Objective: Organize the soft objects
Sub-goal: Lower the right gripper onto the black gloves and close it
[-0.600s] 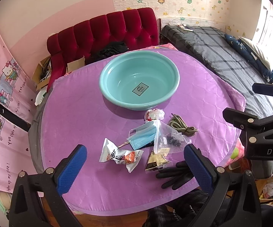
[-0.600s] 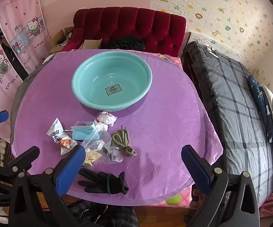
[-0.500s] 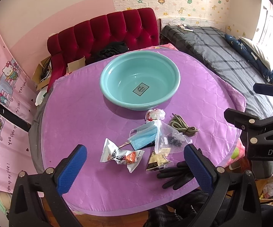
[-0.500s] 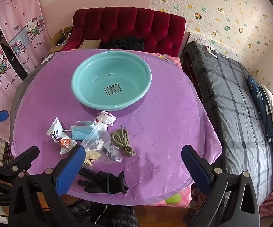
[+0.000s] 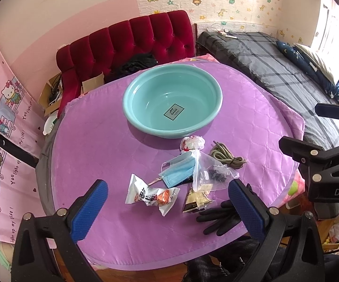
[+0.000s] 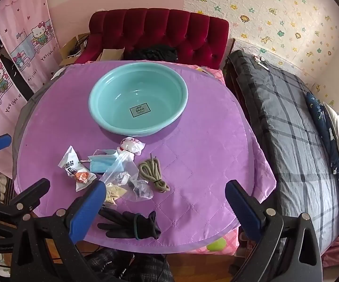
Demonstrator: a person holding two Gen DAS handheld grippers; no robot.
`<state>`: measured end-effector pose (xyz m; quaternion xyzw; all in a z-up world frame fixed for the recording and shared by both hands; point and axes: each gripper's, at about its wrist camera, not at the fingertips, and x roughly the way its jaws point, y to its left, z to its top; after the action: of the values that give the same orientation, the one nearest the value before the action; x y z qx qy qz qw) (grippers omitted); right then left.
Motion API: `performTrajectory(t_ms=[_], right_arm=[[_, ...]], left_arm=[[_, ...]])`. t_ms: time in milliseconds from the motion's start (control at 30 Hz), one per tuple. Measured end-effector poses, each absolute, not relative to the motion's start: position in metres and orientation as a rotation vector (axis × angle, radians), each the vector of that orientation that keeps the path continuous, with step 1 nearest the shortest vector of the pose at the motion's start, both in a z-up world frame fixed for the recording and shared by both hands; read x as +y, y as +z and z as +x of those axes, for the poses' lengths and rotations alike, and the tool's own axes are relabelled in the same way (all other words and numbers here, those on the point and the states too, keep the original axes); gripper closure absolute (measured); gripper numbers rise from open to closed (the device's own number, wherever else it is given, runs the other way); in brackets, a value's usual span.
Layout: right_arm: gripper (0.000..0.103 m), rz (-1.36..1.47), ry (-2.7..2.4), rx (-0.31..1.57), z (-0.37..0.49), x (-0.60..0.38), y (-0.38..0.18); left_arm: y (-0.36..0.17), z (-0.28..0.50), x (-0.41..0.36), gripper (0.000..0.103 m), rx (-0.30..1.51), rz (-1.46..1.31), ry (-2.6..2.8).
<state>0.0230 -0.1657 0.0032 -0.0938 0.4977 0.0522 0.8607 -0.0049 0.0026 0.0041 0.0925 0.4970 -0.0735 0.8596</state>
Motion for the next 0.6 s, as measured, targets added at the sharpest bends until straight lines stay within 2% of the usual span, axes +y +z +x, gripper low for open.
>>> performTrajectory(t_ms=[600], right_arm=[[0.000, -0.133, 0.139, 1.083, 0.025, -0.162, -0.014]], left_arm=[[-0.012, -0.004, 0.018, 0.000, 1.034, 0.196, -0.156]])
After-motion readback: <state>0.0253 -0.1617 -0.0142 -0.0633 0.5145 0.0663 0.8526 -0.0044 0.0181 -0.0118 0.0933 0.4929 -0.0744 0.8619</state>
